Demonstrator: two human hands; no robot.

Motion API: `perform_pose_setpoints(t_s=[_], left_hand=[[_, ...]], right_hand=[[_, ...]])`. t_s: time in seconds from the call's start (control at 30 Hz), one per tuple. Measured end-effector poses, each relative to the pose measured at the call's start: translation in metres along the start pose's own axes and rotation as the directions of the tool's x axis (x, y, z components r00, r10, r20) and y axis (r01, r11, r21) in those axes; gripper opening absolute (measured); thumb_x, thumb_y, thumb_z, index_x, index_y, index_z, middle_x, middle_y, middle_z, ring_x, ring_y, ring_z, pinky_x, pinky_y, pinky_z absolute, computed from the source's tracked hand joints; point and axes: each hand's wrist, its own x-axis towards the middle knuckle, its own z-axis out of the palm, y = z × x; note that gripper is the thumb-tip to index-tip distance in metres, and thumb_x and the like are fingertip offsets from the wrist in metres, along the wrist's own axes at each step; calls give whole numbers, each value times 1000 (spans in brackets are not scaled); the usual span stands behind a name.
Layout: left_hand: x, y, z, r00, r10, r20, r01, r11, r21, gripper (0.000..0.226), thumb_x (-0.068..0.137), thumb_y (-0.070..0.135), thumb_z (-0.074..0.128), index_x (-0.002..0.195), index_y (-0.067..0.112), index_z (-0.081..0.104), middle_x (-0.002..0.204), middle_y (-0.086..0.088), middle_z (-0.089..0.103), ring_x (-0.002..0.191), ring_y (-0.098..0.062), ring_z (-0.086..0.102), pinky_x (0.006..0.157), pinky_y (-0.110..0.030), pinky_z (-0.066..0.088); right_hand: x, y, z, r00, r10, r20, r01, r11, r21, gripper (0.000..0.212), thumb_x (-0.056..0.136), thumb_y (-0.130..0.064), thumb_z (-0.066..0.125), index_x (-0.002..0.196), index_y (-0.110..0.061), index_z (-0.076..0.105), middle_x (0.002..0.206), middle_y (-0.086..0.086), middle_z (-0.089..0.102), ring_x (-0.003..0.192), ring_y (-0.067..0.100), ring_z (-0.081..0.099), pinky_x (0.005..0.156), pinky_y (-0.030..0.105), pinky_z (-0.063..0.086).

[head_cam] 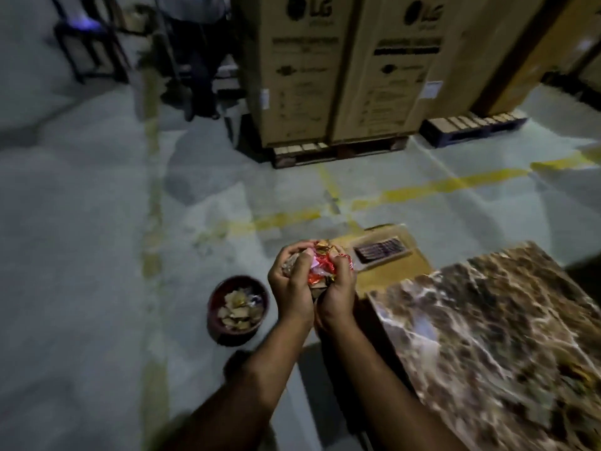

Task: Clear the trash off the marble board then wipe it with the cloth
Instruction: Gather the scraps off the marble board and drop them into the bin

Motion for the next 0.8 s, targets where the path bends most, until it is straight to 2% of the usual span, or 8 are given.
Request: perform_pose_setpoints(t_s=[0.1,0.2,0.3,0.53,0.63,0.7,0.77,0.8], left_hand=[[57,14,-53,995,5,-98,0,999,50,12,76,18,64,81,21,74,90,-5,77,88,-26,73,74,-39,59],[102,12,-95,982,-10,-190,26,996,81,15,77,18,64,86,21,76,97,-7,77,95,-31,72,83,-50,60],[142,-4,-126,959,-35,-281,72,990,121,16,80,21,65,90,24,77,100,-5,77,98,-30,72,85,-54,60],[226,-130,-192,888,-52,-456,167,962,215,20,81,28,71,99,21,76,107,-7,75,100,-23,72,86,-40,58],[265,-218,-238,837,-170,-520,283,948,146,21,79,29,75,98,20,77,109,-4,76,103,-20,72,88,-35,58],[287,-284,-272,768,-206,-607,327,940,95,44,67,48,85,99,18,79,111,-6,76,109,-28,70,97,-49,55],[302,-340,-305,787,-181,-590,330,931,154,54,69,56,83,103,15,77,111,-13,75,108,-35,69,99,-57,52],[310,-362,-316,808,-165,-565,324,926,192,49,73,55,79,104,16,76,110,-13,75,107,-32,69,98,-56,53]], right_hand=[[8,55,54,990,109,89,-102,992,-74,38,100,-14,49,126,12,58,104,25,68,87,31,71,68,32,60],[21,102,95,975,181,128,-163,977,-141,58,84,-31,60,126,9,60,117,33,66,100,42,68,81,41,59],[47,145,116,960,229,160,-191,955,-225,46,83,-29,57,116,2,67,113,30,67,104,44,65,93,52,51],[160,302,83,942,312,122,-240,882,-405,42,88,-29,56,116,0,70,116,30,69,112,52,63,103,69,46],[207,370,58,940,326,99,-237,834,-499,30,98,-18,52,114,0,71,112,24,73,110,44,67,100,59,52],[239,414,39,941,318,120,-189,783,-592,23,102,-10,52,105,-6,74,99,9,78,97,23,73,89,40,57],[274,454,23,937,317,149,-137,724,-676,23,104,-9,50,105,-6,73,93,3,77,86,10,73,82,30,57],[292,474,12,926,335,173,-112,683,-722,23,104,-14,52,106,-5,73,95,6,77,90,13,74,85,33,58]])
